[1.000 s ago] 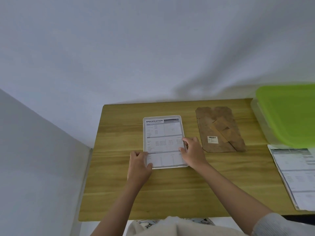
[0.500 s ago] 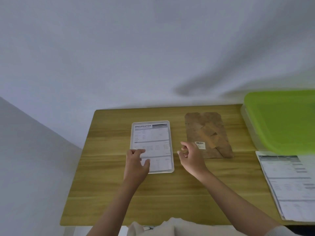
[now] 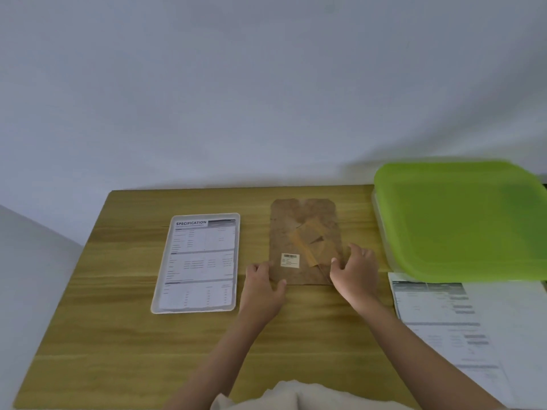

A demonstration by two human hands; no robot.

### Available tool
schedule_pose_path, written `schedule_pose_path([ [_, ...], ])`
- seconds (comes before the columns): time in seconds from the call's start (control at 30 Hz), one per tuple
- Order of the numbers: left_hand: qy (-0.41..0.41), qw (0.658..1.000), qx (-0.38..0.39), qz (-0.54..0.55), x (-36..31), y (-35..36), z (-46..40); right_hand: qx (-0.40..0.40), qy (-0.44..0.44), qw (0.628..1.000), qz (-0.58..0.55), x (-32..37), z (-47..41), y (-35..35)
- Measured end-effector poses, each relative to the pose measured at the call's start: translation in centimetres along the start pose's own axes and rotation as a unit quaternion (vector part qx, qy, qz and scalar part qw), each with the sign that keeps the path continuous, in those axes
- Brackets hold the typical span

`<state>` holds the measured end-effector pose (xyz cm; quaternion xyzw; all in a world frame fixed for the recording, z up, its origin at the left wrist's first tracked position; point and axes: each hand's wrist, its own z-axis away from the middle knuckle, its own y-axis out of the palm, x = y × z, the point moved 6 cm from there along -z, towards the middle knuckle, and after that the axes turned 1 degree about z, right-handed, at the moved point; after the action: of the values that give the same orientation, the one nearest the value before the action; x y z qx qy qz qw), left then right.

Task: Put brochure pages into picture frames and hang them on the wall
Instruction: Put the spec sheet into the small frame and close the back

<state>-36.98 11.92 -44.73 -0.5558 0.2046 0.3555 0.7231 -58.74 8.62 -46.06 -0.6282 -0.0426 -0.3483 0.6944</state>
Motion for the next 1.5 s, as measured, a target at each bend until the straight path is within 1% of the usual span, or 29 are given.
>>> schedule_pose_path([
  [0.03, -0.007, 1.0, -0.002, -0.014, -0.1, 0.4, -0.2, 0.009, -0.004, 1.0, 0.006, 0.1, -0.2, 0.1],
  [0.13, -0.033, 0.999, -0.014, -0.021, -0.6, 0.8, -0.7, 0.028, -0.017, 0.999, -0.025, 0.5, -0.6, 0.7],
  [0.33, -0.097, 0.994, -0.046, 0.033, -0.1, 0.1, -1.9, 0.06, 0.016, 0.993, -0.096, -0.2, -1.4, 1.3],
  [0.43, -0.1, 0.992, -0.044, 0.068, -0.1, -0.2, -2.2, 0.072, 0.019, 0.987, -0.142, -0.4, -1.3, 1.3],
  [0.5, -0.105, 0.99, -0.034, 0.084, 0.0, -0.2, -2.2, 0.067, 0.022, 0.984, -0.163, -0.3, -1.0, 1.1],
  [0.6, -0.102, 0.99, -0.03, 0.088, 0.3, -0.5, -2.0, 0.047, 0.022, 0.984, -0.17, -0.2, -0.5, 0.7],
  [0.77, -0.083, 0.99, -0.044, 0.101, 0.9, -2.0, -1.0, 0.052, 0.016, 0.974, -0.22, 0.9, 1.2, 0.5],
  [0.97, -0.063, 0.988, -0.079, 0.119, 3.3, -5.5, 1.0, 0.048, -0.002, 0.97, -0.24, 3.9, 4.3, 1.1],
  [1.27, -0.087, 0.979, -0.097, 0.159, 9.7, -11.8, 3.1, 0.08, -0.03, 0.97, -0.227, 10.5, 8.9, 5.4],
  [1.4, -0.104, 0.977, -0.102, 0.155, 12.7, -14.8, 3.0, 0.097, -0.026, 0.97, -0.221, 13.3, 10.4, 8.1],
  [1.5, -0.116, 0.975, -0.105, 0.155, 14.4, -16.5, 2.6, 0.094, -0.032, 0.971, -0.215, 15.2, 11.0, 9.3],
])
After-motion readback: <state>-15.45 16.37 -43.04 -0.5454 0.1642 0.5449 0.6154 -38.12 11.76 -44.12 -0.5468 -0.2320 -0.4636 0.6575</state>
